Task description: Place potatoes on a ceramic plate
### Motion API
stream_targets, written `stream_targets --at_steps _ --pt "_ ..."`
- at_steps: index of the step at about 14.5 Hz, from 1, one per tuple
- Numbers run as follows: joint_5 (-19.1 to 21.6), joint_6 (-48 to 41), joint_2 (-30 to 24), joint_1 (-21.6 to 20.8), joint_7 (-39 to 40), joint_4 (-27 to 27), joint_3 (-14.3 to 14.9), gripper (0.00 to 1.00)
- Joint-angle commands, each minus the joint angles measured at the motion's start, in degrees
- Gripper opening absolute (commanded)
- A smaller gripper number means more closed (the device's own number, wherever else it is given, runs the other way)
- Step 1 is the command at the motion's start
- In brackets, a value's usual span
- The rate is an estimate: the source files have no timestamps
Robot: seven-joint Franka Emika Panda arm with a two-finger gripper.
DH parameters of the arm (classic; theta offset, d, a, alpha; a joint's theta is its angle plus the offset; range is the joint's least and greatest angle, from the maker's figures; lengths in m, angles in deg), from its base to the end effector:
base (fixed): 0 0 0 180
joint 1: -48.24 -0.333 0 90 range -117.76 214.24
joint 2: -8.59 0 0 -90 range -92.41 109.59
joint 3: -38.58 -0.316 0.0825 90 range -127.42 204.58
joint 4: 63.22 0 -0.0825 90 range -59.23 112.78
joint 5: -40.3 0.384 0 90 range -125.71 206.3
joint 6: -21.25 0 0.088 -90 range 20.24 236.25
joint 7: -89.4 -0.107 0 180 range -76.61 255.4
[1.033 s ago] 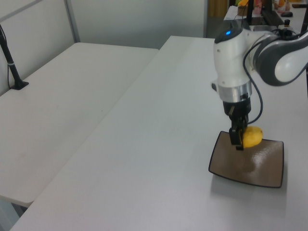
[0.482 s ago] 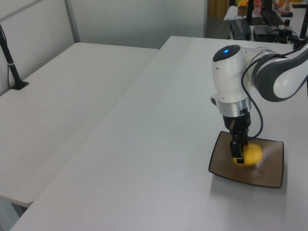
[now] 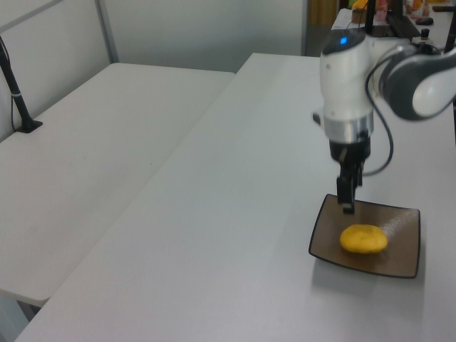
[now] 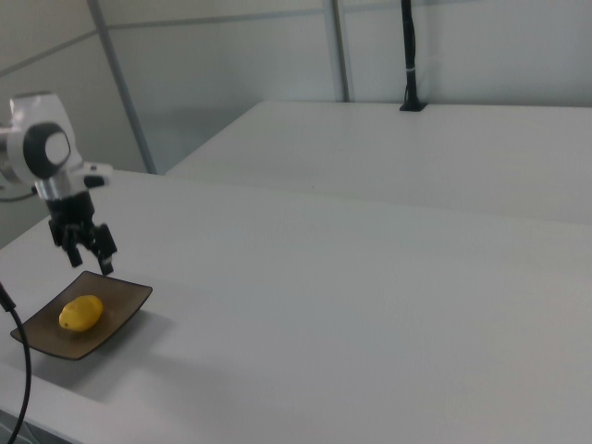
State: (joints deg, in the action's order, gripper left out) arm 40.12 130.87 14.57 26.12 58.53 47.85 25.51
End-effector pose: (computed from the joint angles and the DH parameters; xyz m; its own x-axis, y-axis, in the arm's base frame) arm 0.4657 0.3247 0.4215 0.9901 0.0735 -0.1193 0.0796 -0.9957 0.0471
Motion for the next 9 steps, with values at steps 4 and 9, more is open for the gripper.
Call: stream_targets --at_steps 4,9 --pt "-0.3 -18.1 -9.1 5.7 -0.2 -11.8 6.9 1.0" --pt "0.4 -19.2 -11.6 9.2 4.7 -15.5 14.9 1.0"
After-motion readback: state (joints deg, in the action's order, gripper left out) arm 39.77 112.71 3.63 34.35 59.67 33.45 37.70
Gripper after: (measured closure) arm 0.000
